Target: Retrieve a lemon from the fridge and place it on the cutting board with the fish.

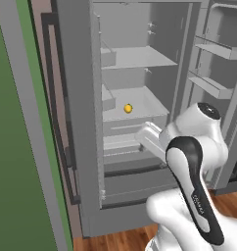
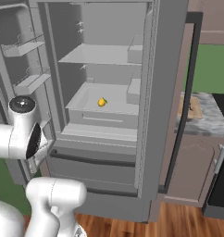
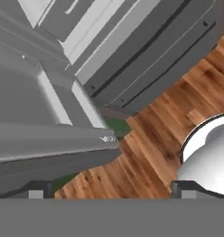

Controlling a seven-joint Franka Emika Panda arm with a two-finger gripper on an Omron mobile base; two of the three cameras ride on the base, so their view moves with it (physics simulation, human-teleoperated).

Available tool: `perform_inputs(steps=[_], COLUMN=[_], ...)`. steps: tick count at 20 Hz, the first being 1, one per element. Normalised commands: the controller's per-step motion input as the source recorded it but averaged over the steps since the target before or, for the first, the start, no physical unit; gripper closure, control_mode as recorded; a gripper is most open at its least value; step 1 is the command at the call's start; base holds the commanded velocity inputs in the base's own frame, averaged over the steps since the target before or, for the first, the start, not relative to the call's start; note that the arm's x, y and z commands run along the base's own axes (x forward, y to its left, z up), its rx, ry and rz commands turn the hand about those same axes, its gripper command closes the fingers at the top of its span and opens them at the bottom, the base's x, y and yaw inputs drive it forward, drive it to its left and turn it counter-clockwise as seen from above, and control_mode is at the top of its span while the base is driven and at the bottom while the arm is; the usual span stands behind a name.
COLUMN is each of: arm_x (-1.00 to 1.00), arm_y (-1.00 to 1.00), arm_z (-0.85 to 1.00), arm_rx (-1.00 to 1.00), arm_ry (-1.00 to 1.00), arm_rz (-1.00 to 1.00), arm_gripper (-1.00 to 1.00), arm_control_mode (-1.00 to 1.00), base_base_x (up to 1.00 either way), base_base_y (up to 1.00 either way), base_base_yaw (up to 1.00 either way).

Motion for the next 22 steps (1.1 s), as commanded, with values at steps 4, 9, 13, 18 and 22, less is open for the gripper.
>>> perform_inputs(steps=[4, 9, 13, 18, 22], arm_x=[-0.15, -0.24, -0.10, 0.22, 0.00], arm_y=[-0.27, -0.37, -0.37, -0.50, -0.04], arm_z=[0.25, 0.42, 0.49, -0.01, -0.23], arm_rx=[-0.55, -0.55, -0.23, 0.07, 0.02], arm_ry=[-0.20, -0.10, 0.10, 0.18, 0.01], arm_rz=[0.35, 0.33, 0.18, 0.08, 0.00], arm_gripper=[-1.00, -1.00, -1.00, -1.00, -1.00], arm_control_mode=[-1.00, -1.00, -1.00, -1.00, -1.00], base_base_x=[0.00, 0.00, 0.00, 0.00, 0.00], base_base_y=[0.00, 0.00, 0.00, 0.00, 0.00], base_base_yaw=[0.00, 0.00, 0.00, 0.00, 0.00])
